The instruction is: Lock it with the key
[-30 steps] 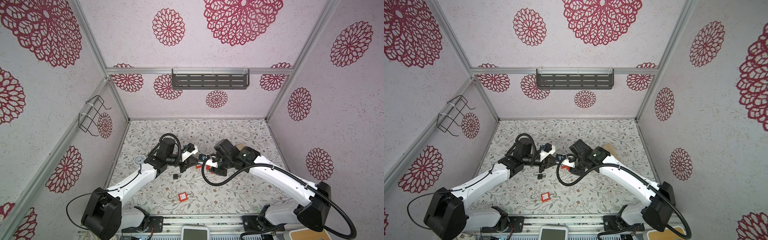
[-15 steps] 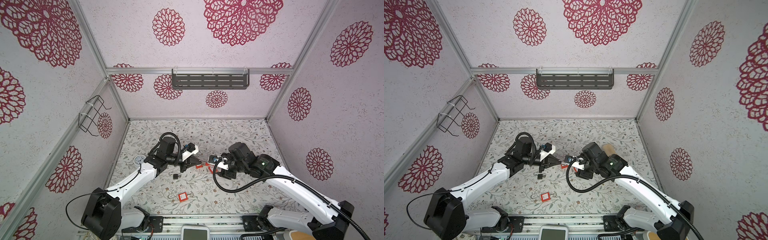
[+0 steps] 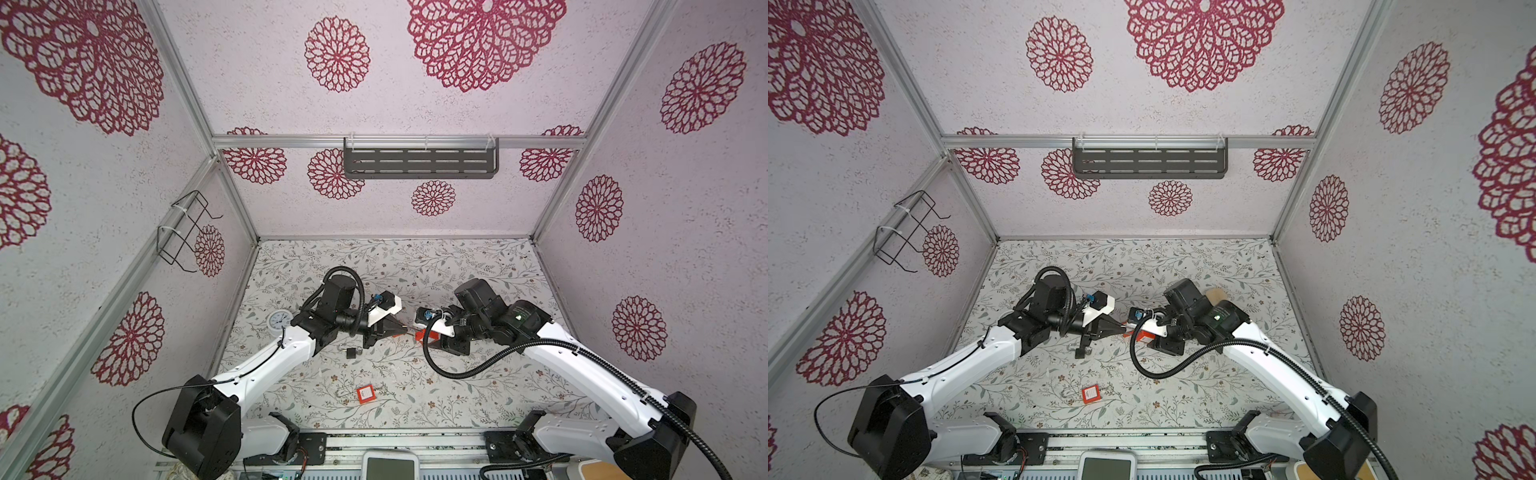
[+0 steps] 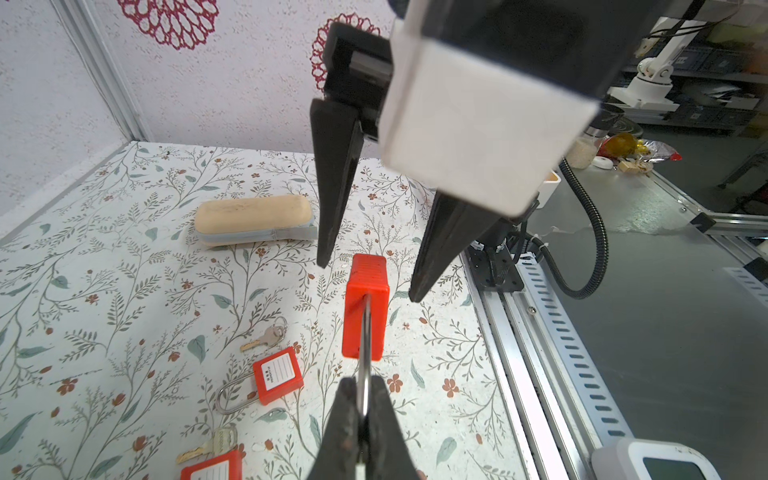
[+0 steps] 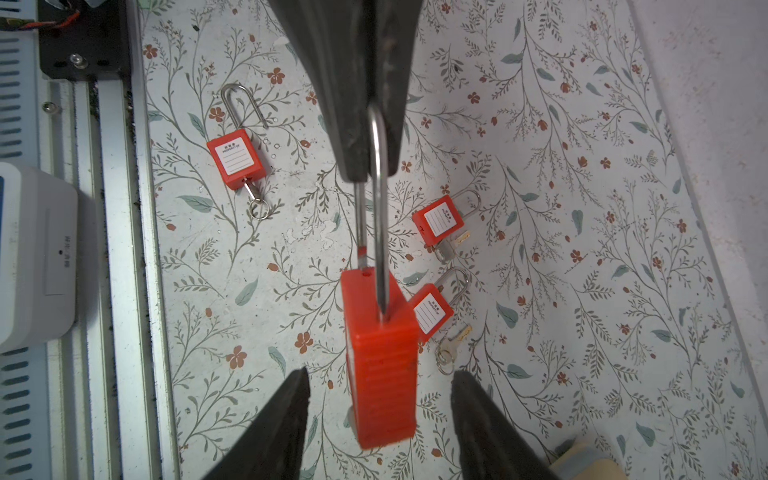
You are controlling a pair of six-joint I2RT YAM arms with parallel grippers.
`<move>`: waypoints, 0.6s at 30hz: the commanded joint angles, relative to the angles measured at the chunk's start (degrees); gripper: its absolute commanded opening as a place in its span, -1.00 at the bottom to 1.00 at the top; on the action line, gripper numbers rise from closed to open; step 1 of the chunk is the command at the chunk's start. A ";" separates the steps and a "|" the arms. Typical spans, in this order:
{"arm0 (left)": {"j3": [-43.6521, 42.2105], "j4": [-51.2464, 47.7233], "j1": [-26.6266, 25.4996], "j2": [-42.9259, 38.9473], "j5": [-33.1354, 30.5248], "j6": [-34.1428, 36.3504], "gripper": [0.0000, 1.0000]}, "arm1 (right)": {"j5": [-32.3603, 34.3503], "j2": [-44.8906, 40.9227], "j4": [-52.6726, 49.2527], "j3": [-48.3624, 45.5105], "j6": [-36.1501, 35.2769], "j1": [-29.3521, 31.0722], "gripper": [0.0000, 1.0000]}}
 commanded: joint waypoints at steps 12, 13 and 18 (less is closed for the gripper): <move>1.86 0.70 -0.48 -1.28 3.87 2.50 -1.00 | -6.25 1.11 -1.64 2.06 -3.72 -1.31 -0.19; 1.97 0.70 -0.47 -1.28 3.90 2.49 -1.00 | -6.52 1.01 -1.57 2.03 -3.85 -1.37 -0.22; 2.17 0.57 -0.41 -1.37 4.25 2.76 -1.00 | -7.29 1.28 -1.74 1.99 -4.02 -1.65 -0.37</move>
